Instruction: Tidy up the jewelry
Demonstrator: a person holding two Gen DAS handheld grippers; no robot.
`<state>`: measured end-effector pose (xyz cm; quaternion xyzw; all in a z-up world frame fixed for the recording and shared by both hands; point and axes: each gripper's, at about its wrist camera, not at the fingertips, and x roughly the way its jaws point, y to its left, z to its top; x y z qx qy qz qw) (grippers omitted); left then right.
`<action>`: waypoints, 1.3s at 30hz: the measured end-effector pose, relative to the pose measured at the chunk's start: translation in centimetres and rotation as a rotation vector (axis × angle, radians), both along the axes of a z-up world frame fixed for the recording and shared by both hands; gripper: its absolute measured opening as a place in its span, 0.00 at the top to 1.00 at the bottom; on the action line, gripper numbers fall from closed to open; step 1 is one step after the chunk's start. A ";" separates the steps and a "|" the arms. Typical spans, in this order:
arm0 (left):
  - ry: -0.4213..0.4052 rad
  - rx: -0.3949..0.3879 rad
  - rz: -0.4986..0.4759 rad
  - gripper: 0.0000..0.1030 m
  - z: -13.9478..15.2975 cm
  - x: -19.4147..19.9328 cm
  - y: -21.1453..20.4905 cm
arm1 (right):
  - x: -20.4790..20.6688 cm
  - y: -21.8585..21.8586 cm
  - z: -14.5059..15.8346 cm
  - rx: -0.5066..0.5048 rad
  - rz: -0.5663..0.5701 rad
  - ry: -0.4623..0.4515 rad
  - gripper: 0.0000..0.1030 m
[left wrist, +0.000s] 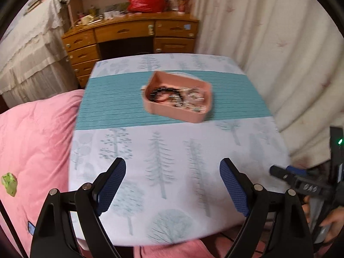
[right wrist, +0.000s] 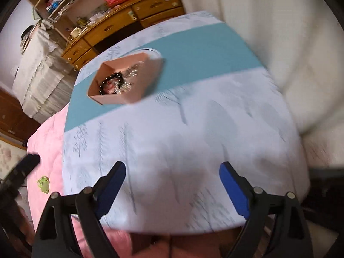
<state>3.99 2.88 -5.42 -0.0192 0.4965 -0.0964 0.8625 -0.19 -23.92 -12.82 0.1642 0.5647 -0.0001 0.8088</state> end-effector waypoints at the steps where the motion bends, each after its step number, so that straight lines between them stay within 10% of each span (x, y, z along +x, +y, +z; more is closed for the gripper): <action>1: 0.006 -0.013 -0.006 0.12 0.5 -0.3 -0.5 | -0.7 -0.6 0.3 0.009 -0.024 -0.002 0.13; 7: 0.039 -0.039 -0.021 0.06 4.5 -1.4 -3.2 | -3.6 -2.8 4.0 0.066 -0.103 -0.018 0.12; 20: -0.098 0.092 0.097 0.01 7.5 -5.0 -4.3 | -6.2 2.3 12.6 -0.007 0.124 -0.200 0.12; 39: -0.073 0.090 0.204 0.01 6.4 -7.6 -3.1 | -6.9 5.3 12.9 -0.112 0.223 -0.252 0.00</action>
